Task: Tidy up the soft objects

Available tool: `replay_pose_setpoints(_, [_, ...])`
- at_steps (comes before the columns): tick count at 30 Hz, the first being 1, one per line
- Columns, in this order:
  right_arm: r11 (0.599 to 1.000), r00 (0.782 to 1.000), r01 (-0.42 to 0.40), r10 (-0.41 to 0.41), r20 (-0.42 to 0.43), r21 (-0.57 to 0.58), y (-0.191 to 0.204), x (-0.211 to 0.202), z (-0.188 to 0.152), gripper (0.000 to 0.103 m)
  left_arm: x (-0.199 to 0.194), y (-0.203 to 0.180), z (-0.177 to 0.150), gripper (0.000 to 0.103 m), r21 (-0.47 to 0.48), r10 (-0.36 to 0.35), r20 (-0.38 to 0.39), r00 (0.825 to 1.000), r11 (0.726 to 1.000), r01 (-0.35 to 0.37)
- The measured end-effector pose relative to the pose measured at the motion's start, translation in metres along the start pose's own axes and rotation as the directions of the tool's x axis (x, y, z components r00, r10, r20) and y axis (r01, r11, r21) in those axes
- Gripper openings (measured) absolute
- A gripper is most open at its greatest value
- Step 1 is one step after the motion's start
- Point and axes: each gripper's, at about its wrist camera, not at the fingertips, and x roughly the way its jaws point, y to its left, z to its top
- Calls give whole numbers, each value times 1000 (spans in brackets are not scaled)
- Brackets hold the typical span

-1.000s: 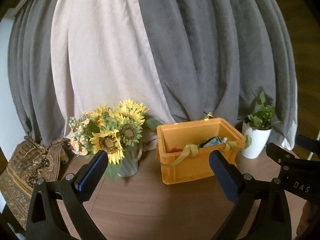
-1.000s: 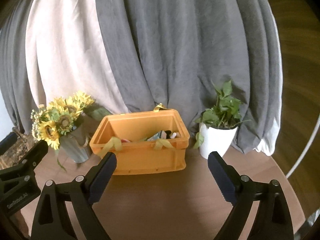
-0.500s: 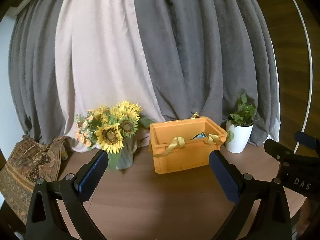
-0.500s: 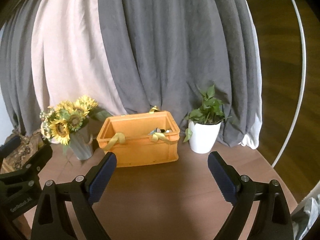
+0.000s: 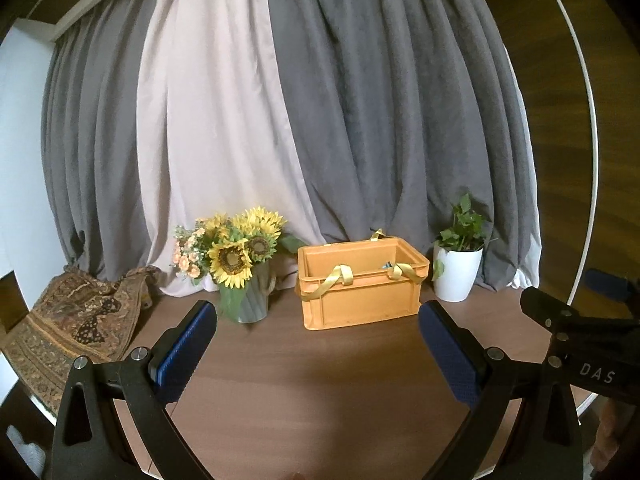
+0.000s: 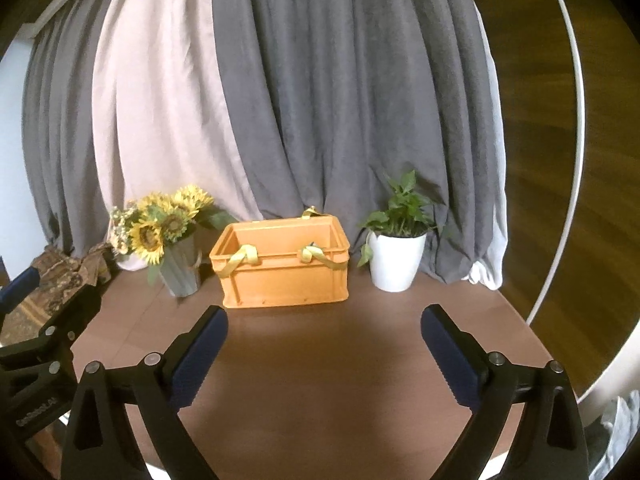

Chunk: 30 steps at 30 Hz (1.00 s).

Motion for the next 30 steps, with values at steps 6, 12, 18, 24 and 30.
replay_pose_setpoints(6, [1000,1000,3,-3,3,-7,-7,-25,-11,98,-23,-6,-7,103,-10,-13,0,1000,1000,13])
replay_pose_setpoints(12, [1000,1000,1,-1,11,-3,-12,-42,-19,98,-39,-12,-13,103,-1,-19,2,1000,1000,19])
replay_pose_setpoints(18, [1000,1000,-1,1,13,-4,-14,-52,-25,98,-48,-12,-16,103,-2,-24,5,1000,1000,24])
replay_pose_setpoints(24, [1000,1000,-3,3,12,-5,-13,-57,-27,98,-52,-14,-18,103,4,-27,9,1000,1000,27])
replay_pose_setpoints(30, [1000,1000,-2,2,8,-4,-15,-60,-30,98,-54,-15,-19,103,6,-30,7,1000,1000,30])
